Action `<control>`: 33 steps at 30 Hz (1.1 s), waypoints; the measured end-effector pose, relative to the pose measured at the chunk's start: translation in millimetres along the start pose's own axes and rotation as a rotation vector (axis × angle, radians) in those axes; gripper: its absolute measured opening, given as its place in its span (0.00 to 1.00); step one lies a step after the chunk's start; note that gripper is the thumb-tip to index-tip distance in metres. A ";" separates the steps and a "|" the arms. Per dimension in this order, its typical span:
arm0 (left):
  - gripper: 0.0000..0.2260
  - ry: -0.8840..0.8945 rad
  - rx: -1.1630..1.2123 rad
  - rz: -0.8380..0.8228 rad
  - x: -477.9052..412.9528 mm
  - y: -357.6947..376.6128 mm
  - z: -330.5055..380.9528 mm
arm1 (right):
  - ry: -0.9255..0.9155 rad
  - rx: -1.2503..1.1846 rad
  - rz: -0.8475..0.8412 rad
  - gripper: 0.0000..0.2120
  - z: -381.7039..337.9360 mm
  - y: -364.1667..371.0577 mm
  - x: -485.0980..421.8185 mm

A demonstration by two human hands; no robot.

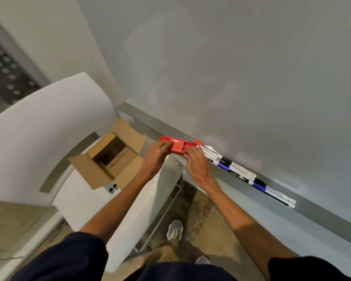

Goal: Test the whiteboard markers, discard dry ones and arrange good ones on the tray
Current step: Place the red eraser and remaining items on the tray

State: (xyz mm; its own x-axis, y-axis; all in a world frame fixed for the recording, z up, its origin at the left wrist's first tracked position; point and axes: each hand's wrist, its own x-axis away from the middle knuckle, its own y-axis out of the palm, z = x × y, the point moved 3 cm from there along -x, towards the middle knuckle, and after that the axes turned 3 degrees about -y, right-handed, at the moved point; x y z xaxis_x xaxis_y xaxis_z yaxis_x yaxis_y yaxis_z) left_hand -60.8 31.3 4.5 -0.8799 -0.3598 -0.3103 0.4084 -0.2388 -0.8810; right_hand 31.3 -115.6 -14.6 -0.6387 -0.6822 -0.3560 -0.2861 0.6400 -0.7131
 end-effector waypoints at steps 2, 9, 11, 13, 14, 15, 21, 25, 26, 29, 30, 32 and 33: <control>0.17 -0.005 -0.034 0.003 -22.7 -1.4 -12.3 | 0.017 0.007 0.044 0.10 -1.1 7.2 -21.4; 0.16 -0.042 -0.032 -0.077 -74.2 10.1 -54.4 | 0.160 0.015 0.073 0.15 2.8 54.6 -68.3; 0.16 -0.056 -0.040 -0.120 -83.5 19.5 -67.7 | 0.206 0.032 0.070 0.15 4.3 65.8 -72.9; 0.16 -0.067 -0.042 -0.160 -89.0 27.6 -77.7 | 0.232 0.039 0.071 0.14 6.0 74.1 -75.9; 0.16 -0.069 -0.034 -0.167 -90.2 30.3 -81.5 | 0.241 0.041 0.067 0.14 7.0 77.6 -76.8; 0.15 -0.071 -0.022 -0.169 -90.8 32.7 -84.6 | 0.249 0.046 0.058 0.13 6.8 80.0 -77.2; 0.16 -0.051 0.024 -0.215 -95.0 48.5 -93.1 | 0.229 0.149 0.069 0.15 11.4 82.0 -74.1; 0.17 -0.036 0.054 -0.210 -94.3 52.4 -90.4 | 0.174 0.134 0.149 0.15 15.5 78.9 -69.0; 0.16 -0.028 0.059 -0.210 -94.3 53.0 -89.9 | 0.149 0.125 0.173 0.14 16.7 79.4 -67.2; 0.15 -0.013 0.065 -0.223 -93.6 55.4 -89.6 | 0.107 0.105 0.218 0.11 20.9 80.6 -62.2; 0.14 -0.004 0.065 -0.223 -92.8 56.5 -89.3 | 0.116 0.105 0.221 0.11 22.6 80.6 -60.7; 0.14 0.011 0.071 -0.220 -90.8 57.3 -86.5 | 0.148 0.092 0.220 0.11 25.5 79.0 -57.9; 0.14 0.014 0.077 -0.217 -89.7 57.0 -84.3 | 0.158 0.088 0.217 0.11 27.0 78.2 -56.5</control>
State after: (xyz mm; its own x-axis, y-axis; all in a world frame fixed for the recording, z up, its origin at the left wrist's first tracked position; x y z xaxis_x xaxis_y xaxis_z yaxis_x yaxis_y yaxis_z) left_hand 20.9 125.9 -48.0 -0.9522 -0.2802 -0.1215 0.2257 -0.3775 -0.8981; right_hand 64.3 -36.5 -66.6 -0.7838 -0.4646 -0.4121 -0.0723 0.7273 -0.6825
